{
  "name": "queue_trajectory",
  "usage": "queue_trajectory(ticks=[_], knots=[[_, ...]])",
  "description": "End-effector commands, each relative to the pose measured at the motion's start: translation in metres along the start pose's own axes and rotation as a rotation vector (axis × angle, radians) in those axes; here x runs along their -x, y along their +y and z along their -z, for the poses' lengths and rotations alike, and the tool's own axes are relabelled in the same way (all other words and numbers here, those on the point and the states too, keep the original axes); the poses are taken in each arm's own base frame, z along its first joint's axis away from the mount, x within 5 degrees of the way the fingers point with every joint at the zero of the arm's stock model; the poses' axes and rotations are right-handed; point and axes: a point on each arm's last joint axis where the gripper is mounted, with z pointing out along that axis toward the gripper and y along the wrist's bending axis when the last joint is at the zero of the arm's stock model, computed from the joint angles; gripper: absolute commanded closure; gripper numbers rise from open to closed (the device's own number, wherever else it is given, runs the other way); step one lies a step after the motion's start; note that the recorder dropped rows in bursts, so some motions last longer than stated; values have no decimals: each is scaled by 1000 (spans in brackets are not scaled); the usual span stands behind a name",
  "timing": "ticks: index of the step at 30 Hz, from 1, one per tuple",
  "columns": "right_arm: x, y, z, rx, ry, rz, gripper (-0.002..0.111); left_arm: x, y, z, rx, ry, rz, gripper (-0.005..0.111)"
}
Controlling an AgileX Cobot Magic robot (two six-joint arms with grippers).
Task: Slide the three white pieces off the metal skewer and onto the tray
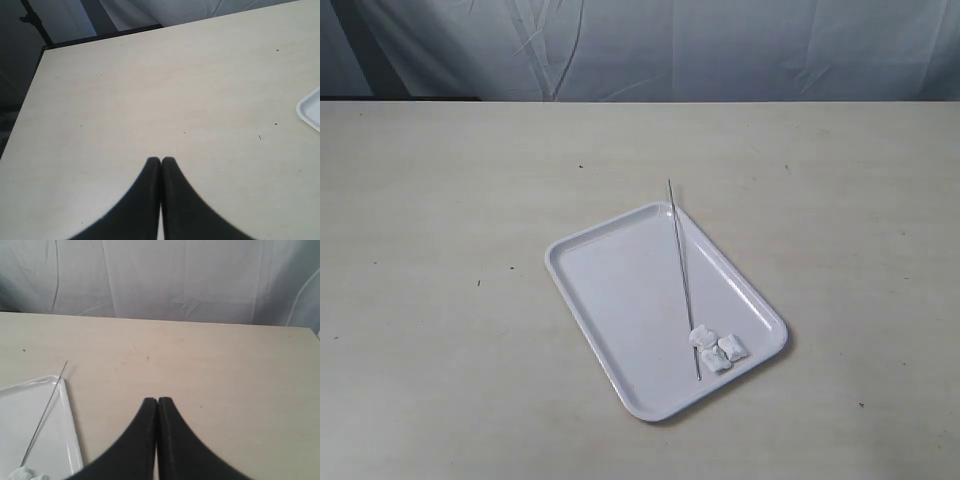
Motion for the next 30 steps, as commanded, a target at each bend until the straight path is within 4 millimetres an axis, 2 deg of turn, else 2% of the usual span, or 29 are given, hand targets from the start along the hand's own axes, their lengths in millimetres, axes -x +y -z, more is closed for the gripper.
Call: queue_trajectory(ticks=[1,9,13,15,19,23,26,30], knots=[[-1,0,0,3,-2,-15,109,-2,-1,0,-7,4,12,107],[-1,0,0,1,0,-14,109,-4,1,4,-13,-16,22,107],[-2,-1,0,-14,-2,6,109,-17,8,7,52,14,6,107],[-3,-1,-2,-15,-34,31,109,-26,12,9,77,-30,-2,107],[-20,1,-3,26,-90,17,109,-50,9,12,14,-181,34,107],[-52,-1,-2,42,-93,-16,109,-75,8,11,-1,-282,53,107],[-63,-3,2,39,-139,-16,109,-82,6,2,22,-238,29,107],[-61,-4,4,-3,-145,-56,109,-83,3,-7,36,-254,-22,107]])
